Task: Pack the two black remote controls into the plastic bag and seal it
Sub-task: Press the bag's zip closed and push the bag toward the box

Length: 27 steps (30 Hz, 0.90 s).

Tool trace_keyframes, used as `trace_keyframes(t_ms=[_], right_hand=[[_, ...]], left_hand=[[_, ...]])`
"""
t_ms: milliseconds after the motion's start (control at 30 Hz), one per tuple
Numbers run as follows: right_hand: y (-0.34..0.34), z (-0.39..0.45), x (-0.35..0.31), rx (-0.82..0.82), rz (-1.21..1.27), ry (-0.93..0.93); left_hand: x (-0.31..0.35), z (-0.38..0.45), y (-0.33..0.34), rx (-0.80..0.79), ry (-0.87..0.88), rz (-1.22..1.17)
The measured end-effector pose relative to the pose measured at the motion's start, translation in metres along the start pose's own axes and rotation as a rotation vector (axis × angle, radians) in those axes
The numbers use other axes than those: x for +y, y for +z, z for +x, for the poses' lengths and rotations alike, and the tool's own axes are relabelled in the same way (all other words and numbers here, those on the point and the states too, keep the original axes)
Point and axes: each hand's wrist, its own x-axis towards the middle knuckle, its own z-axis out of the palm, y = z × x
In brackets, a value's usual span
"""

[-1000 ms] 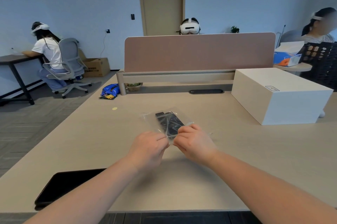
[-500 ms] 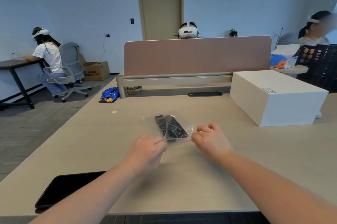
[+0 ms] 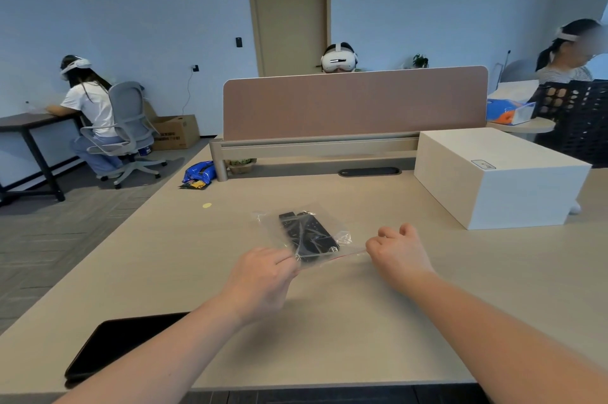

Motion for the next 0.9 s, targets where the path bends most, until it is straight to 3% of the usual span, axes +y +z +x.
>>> trace_keyframes(t_ms=[200,333,500,700,767,900], right_hand=[[0.004,0.000,0.009,0.005,-0.019,0.072],[0.001,-0.004,0.011,-0.178,-0.012,0.083],[0.000,-0.026,0.053,-0.338,0.105,0.346],[0.015,-0.024,0.040,-0.274,0.441,0.474],[0.011,-0.014,0.024,-0.222,0.595,0.484],[-0.001,0.009,-0.002,-0.278,0.851,0.512]], left_hand=[[-0.006,-0.006,0.001,0.001,-0.016,-0.011],[-0.006,-0.008,0.001,-0.026,-0.013,-0.026],[-0.042,-0.039,0.001,-0.058,-0.133,-0.081],[-0.045,-0.054,0.003,-0.176,-0.109,-0.194],[-0.035,-0.047,-0.001,-0.214,-0.208,-0.283],[-0.030,-0.026,0.003,-0.261,-0.517,-0.371]])
